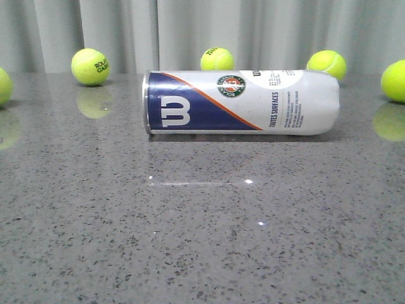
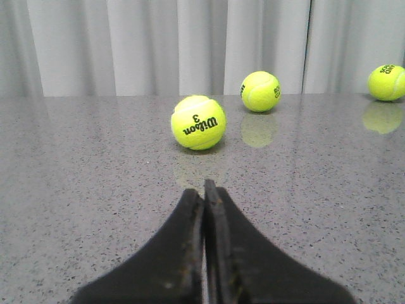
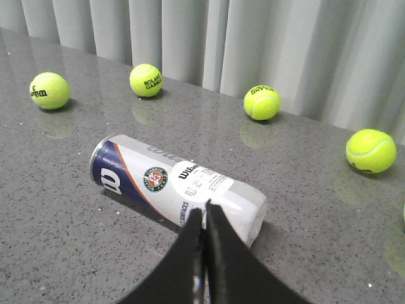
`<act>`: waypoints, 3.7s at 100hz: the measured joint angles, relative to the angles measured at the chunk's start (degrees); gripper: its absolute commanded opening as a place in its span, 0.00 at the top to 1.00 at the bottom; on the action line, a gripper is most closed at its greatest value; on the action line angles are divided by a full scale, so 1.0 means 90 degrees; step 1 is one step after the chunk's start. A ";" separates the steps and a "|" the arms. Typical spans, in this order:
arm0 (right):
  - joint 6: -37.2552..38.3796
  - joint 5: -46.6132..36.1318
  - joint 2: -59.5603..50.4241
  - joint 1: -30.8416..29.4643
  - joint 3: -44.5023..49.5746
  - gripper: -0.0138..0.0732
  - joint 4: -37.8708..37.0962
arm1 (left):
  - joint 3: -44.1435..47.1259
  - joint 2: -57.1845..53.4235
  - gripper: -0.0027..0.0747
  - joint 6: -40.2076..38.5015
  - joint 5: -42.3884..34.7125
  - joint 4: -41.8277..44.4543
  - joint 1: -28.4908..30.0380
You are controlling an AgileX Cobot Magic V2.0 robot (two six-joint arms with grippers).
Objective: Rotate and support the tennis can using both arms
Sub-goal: 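Set the can down on its side, open and raise the right gripper, then move the left gripper to the can's blue end and grasp it, then lift the can's blue end with the left gripper, tilting it upright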
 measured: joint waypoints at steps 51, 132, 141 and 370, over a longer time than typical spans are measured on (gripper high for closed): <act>0.0000 -0.0035 -0.1178 0.0000 0.0653 0.91 0.0009 | -0.2455 0.1840 0.99 0.0000 0.2579 0.0000 0.0000; 0.0003 -0.0035 -0.1178 0.0000 0.0653 0.91 0.0009 | -0.5400 0.7426 0.30 0.3186 0.4389 -0.5916 -0.0019; 0.0003 -0.0035 -0.1178 0.0000 0.0653 0.91 0.0009 | -0.5594 0.8018 0.30 0.3880 0.4817 -0.6989 -0.0019; 0.0015 -0.0035 -0.1178 0.0000 0.0653 0.91 0.0009 | -0.9261 0.8279 0.99 0.1353 0.6576 -0.1357 -0.2681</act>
